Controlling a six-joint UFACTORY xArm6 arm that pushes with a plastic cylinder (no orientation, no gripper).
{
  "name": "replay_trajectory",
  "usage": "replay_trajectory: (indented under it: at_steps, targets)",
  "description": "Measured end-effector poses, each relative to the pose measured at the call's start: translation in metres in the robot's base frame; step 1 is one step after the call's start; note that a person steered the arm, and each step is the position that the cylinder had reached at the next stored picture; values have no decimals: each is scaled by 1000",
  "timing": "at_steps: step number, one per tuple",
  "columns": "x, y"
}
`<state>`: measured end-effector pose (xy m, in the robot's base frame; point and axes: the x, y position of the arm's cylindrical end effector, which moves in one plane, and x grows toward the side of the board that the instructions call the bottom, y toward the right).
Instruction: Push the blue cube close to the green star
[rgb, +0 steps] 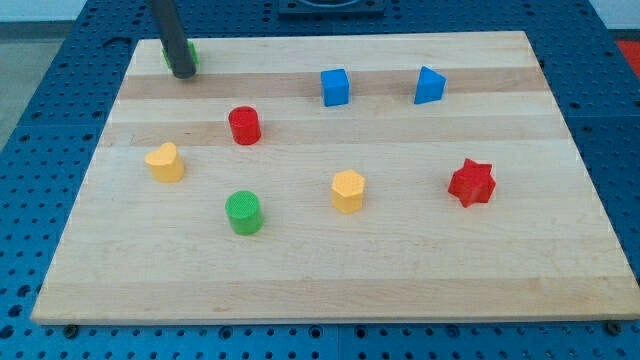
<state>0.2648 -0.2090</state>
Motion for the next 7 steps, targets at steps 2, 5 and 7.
replay_trajectory:
  at_steps: [2, 5, 7]
  targets:
    - [-3, -4]
    - [-37, 264]
    - [-3, 422]
